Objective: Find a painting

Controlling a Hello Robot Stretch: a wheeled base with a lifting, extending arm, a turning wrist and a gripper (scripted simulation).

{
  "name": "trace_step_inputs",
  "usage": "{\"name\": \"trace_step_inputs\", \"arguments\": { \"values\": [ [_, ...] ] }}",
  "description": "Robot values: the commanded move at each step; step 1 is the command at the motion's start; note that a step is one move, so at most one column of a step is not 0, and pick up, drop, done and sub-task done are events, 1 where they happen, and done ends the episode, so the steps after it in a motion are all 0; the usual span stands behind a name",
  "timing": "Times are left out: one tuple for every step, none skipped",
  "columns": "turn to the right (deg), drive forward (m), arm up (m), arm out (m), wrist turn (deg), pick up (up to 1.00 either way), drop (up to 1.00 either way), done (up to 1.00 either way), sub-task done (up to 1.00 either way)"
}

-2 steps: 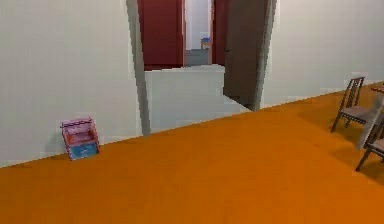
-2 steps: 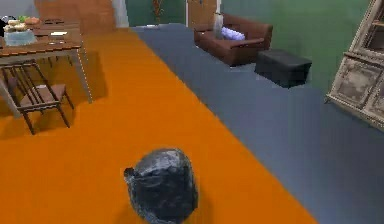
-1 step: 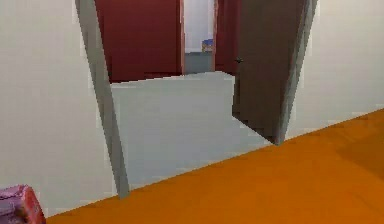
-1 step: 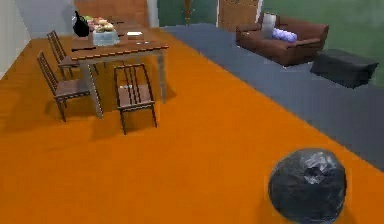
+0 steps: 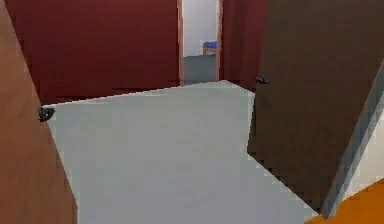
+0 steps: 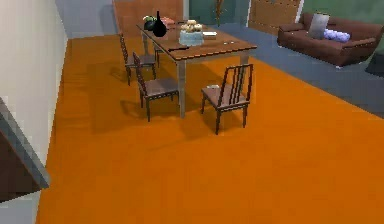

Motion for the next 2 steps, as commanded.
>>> {"name": "trace_step_inputs", "arguments": {
  "values": [
    [0.0, 0.4, 0.0, 0.0, 0.0, 0.0, 0.0, 0.0, 0.0],
    [0.0, 1.0, 0.0, 0.0, 0.0, 0.0, 0.0, 0.0, 0.0]
  ]
}}
